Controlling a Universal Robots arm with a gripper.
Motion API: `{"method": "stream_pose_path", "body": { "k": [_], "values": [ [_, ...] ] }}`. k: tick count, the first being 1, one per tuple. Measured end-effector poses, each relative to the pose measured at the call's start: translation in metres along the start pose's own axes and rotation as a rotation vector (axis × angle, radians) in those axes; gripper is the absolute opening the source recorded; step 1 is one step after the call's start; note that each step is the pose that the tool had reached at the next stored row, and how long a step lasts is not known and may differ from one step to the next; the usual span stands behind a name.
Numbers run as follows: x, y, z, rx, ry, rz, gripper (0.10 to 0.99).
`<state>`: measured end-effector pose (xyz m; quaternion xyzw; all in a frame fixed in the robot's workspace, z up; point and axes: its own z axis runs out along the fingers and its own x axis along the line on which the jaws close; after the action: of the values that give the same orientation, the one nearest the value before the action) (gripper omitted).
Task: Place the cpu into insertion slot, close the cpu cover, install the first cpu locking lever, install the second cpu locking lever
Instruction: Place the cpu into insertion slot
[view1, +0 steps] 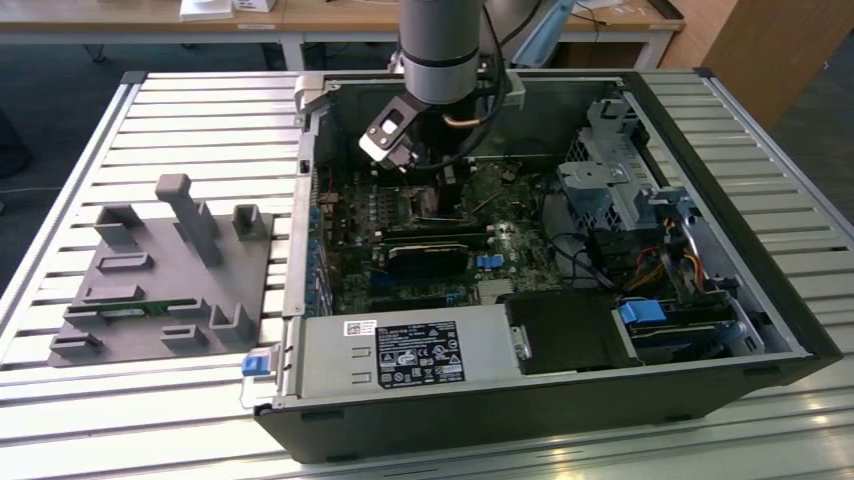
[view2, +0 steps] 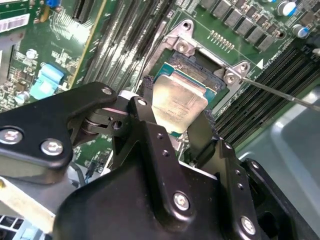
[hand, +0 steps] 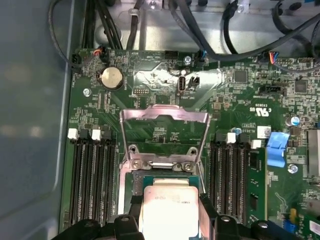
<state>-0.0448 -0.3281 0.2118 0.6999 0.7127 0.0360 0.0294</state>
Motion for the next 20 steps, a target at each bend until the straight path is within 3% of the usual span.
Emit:
{"method": "stream_pose_path", "body": {
  "k": [7, 20],
  "values": [
    [0.002, -0.001, 0.0075, 0.0, 0.0, 0.001, 0.525],
    [0.0021, -0.0023, 0.0134, 0.0, -0.0004, 0.004, 0.525]
  ]
}}
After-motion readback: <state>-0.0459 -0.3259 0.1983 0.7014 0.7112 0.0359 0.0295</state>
